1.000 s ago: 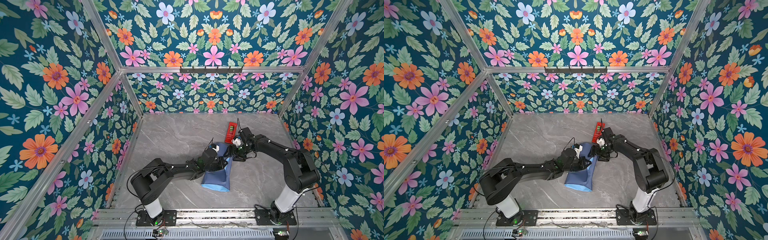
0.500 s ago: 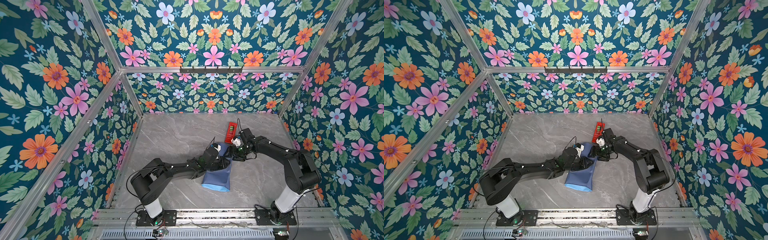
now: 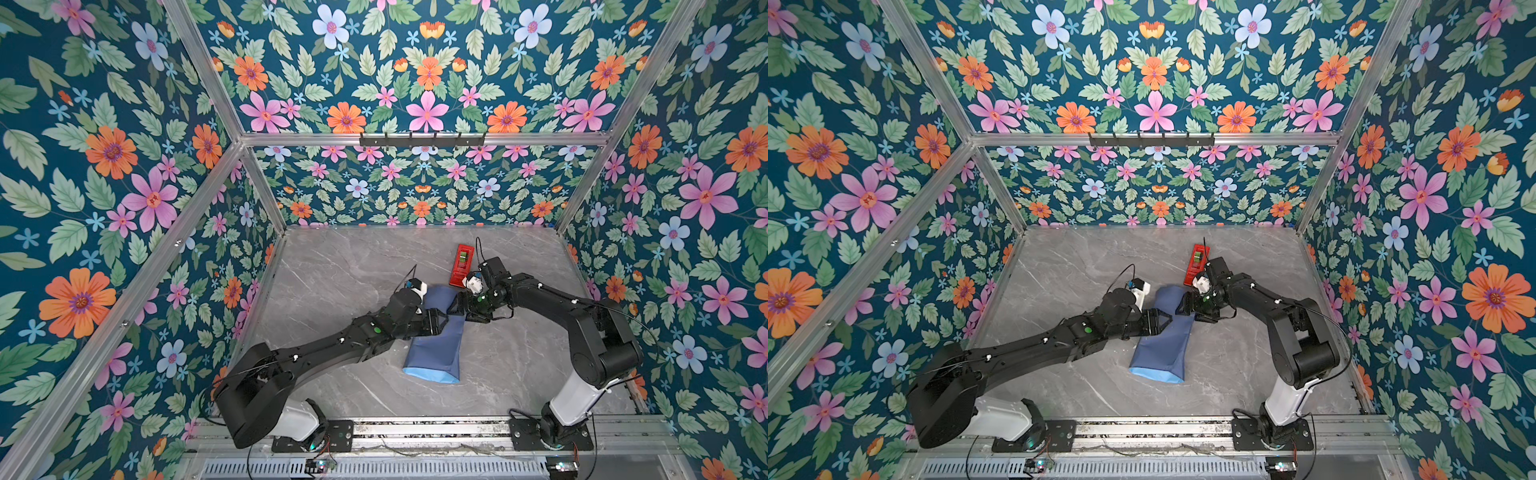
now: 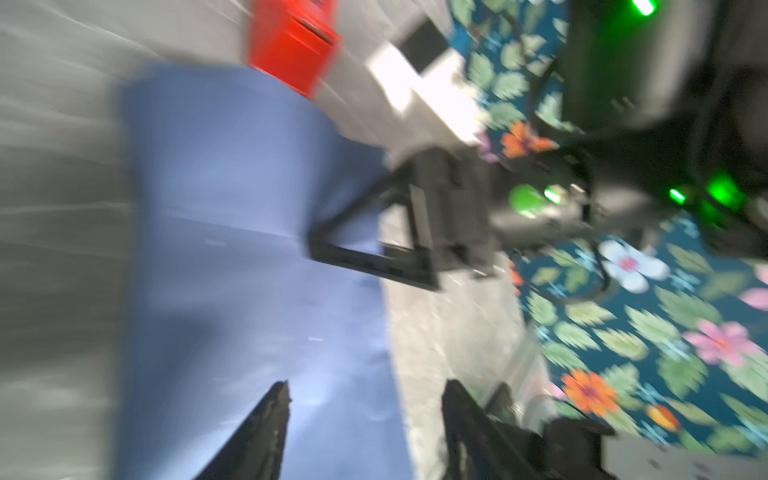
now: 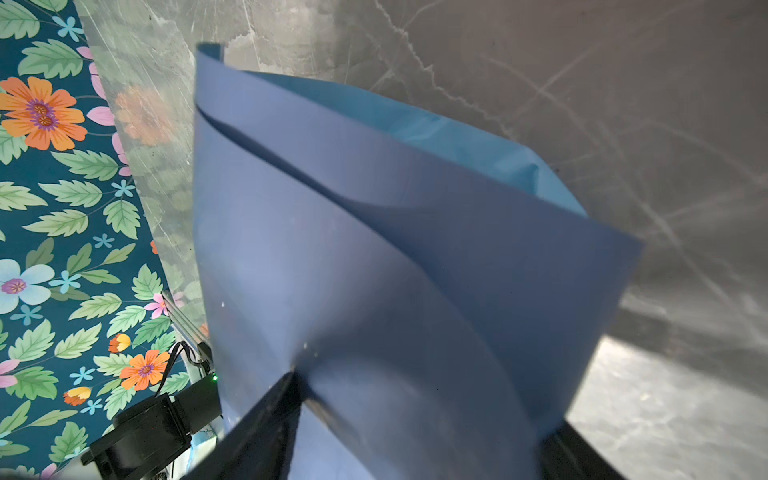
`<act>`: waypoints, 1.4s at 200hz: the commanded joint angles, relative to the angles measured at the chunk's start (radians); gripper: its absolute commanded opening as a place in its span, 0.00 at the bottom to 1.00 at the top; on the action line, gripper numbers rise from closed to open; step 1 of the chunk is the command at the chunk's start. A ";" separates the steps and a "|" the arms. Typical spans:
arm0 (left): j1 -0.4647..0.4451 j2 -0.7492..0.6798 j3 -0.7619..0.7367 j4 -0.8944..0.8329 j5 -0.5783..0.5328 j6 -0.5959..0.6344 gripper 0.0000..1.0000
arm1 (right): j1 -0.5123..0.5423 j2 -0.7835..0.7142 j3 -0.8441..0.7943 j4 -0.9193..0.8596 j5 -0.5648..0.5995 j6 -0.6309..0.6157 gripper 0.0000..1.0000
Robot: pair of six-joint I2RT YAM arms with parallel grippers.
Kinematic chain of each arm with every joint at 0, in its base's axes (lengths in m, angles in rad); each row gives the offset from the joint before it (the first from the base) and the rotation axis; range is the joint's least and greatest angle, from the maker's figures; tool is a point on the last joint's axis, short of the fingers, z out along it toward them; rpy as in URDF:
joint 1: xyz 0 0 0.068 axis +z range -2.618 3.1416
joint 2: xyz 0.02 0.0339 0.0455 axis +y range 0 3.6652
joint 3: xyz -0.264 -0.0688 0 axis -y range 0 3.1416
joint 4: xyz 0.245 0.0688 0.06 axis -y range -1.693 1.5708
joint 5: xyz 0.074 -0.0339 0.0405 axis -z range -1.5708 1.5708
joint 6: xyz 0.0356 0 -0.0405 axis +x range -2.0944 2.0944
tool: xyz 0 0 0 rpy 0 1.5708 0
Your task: Wrap the gift box in paper
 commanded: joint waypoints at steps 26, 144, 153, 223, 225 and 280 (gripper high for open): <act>0.090 0.078 0.041 -0.219 0.027 0.245 0.81 | 0.002 0.014 -0.005 -0.136 0.114 -0.029 0.76; 0.082 0.201 0.049 -0.260 0.042 0.317 0.87 | 0.001 -0.025 0.050 -0.138 0.052 -0.001 0.78; 0.083 0.199 0.049 -0.265 0.033 0.315 0.87 | 0.001 -0.047 0.048 -0.138 0.048 0.007 0.79; 0.079 0.191 0.046 -0.266 0.015 0.307 0.87 | 0.070 -0.226 -0.114 -0.071 0.027 0.115 0.86; 0.080 0.191 0.046 -0.266 0.014 0.307 0.87 | 0.076 -0.228 -0.118 -0.071 0.028 0.118 0.86; 0.077 0.187 0.047 -0.262 0.017 0.301 0.87 | 0.103 -0.209 -0.197 -0.033 0.068 0.126 0.85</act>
